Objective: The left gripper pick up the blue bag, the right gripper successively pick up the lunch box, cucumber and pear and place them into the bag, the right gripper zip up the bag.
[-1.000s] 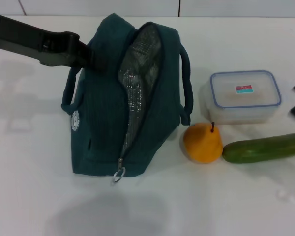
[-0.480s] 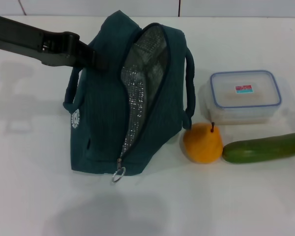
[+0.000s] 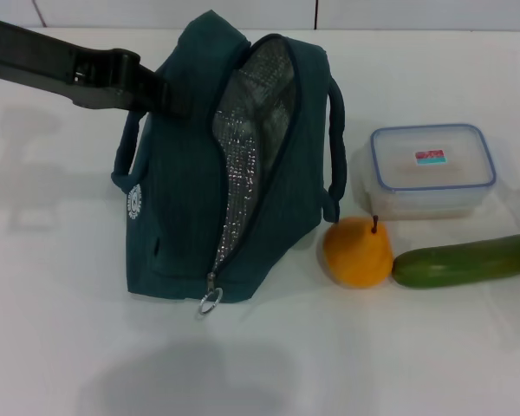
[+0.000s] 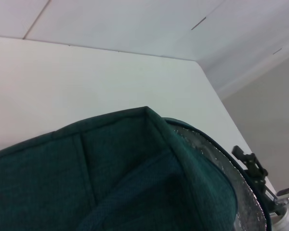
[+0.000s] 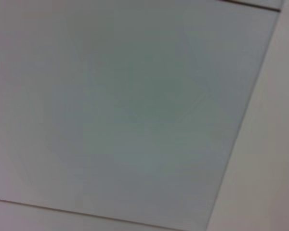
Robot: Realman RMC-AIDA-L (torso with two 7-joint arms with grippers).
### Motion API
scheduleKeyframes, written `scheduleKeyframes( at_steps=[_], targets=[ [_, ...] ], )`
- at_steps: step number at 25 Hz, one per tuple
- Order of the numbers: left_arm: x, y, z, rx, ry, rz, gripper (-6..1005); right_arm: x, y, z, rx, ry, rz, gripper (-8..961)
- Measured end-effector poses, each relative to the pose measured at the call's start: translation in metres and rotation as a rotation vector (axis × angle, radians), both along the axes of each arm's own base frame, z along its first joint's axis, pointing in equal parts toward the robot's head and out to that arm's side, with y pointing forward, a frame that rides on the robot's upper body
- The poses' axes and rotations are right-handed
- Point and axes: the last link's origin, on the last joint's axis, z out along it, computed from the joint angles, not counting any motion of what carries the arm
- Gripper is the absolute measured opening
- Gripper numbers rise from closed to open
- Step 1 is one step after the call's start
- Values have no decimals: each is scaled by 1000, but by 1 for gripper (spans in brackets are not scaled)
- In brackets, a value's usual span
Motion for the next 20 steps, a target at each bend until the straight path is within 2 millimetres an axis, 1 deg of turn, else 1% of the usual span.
scheduleKeyframes(
  at_steps=[13,20],
  targets=[
    [4,3,0,-1,-1,-11,43,-15,35,-18,-99,-60,-12,842],
    [3,4,-1,-5,-2,-16,43,-26,48,-23,-122,-76,12,841]
  ],
)
